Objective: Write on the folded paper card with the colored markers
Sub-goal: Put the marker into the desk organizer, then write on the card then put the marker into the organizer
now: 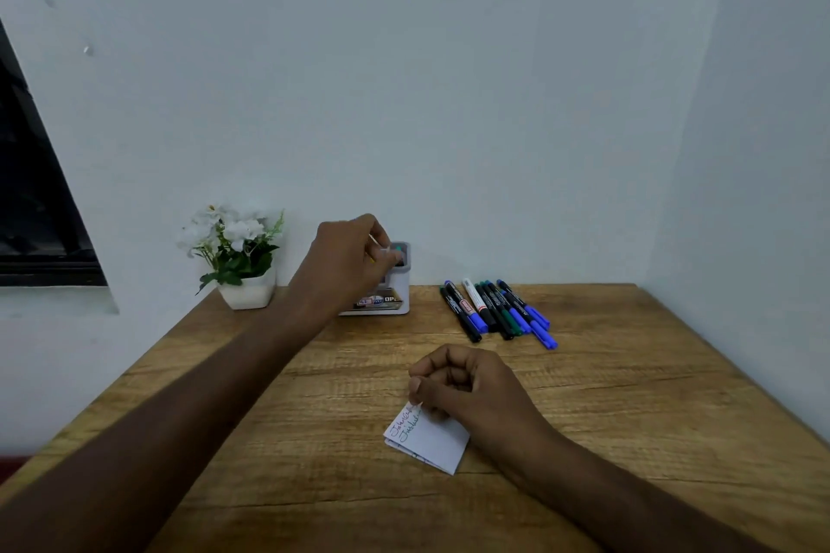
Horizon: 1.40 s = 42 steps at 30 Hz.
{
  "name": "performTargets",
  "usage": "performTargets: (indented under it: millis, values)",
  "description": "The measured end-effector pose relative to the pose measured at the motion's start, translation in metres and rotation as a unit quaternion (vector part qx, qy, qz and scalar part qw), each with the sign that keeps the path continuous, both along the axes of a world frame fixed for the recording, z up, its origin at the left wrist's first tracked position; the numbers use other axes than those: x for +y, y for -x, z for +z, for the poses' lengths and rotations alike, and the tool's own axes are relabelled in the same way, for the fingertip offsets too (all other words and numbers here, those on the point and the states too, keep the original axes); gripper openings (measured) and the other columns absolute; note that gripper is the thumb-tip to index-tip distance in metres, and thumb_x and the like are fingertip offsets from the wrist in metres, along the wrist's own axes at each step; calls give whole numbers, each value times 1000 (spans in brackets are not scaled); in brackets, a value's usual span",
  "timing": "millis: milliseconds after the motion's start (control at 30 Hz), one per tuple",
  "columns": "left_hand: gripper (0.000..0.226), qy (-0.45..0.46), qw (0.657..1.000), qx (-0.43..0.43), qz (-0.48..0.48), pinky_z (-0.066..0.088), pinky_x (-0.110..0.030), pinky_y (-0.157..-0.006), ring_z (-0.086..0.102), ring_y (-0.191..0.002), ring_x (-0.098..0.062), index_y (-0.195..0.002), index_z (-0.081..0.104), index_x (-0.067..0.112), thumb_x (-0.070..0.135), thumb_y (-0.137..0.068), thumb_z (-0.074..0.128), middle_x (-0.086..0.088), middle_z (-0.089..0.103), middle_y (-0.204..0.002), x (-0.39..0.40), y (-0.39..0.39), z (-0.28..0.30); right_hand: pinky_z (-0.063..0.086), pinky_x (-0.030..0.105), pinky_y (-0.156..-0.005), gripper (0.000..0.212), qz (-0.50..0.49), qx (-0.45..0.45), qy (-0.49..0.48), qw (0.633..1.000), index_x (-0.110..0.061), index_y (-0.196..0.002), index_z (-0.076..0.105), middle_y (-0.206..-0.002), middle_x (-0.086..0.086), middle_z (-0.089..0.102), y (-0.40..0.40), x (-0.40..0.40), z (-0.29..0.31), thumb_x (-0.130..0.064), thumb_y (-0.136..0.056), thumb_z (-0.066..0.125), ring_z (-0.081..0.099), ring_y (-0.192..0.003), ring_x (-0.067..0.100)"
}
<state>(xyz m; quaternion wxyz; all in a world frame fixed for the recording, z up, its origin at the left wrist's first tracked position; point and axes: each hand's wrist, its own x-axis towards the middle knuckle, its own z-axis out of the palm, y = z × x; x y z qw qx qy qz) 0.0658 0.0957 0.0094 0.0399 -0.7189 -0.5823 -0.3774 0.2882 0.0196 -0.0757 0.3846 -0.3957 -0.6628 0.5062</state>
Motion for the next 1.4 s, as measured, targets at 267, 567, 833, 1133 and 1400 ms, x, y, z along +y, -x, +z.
performTargets:
  millis: [267, 567, 833, 1133, 1400]
  values:
    - [41, 176, 964, 126, -152, 54, -27, -76, 58, -99, 3, -121, 61, 57, 77, -85, 58, 34, 59, -115, -103, 10, -68, 57, 20, -65, 4, -67, 15, -5, 998, -11, -99, 78, -84, 8, 81, -1, 8, 7, -11, -96, 75, 73, -70, 13]
    - [40, 162, 956, 184, -162, 47, -25, -67, 50, -100, 10, -131, 47, 67, 76, -92, 51, 31, 50, -120, -98, 11, -77, 48, 25, -96, 34, -100, -401, -323, 851, -14, -135, 71, -126, 2, 73, -31, 51, 10, -21, -102, 65, 67, -113, 17]
    - [36, 165, 952, 191, -176, 42, -23, -65, 44, -108, 14, -134, 49, 67, 67, -98, 48, 35, 44, -128, -101, 10, -72, 49, 27, -70, 15, -175, -397, -344, 833, -26, -106, 76, -90, -9, 72, -41, 47, 12, -29, -91, 76, 63, -85, 10]
    - [36, 160, 939, 145, -269, 53, -30, -101, 53, -126, 3, -132, 71, 35, 24, -100, 58, 20, 64, -134, -103, 0, -71, 52, 34, -88, 26, -141, -465, -278, 829, -19, -123, 68, -118, 4, 65, -41, 50, 9, -14, -98, 63, 63, -109, 22]
    - [28, 141, 945, 111, -275, 54, -23, -96, 60, -117, 9, -126, 74, 34, 34, -99, 68, 22, 71, -125, -103, 3, -73, 39, 26, -72, 23, -136, -549, -215, 796, -15, -130, 55, -131, 10, 55, -38, 43, 10, -15, -107, 48, 50, -90, 16]
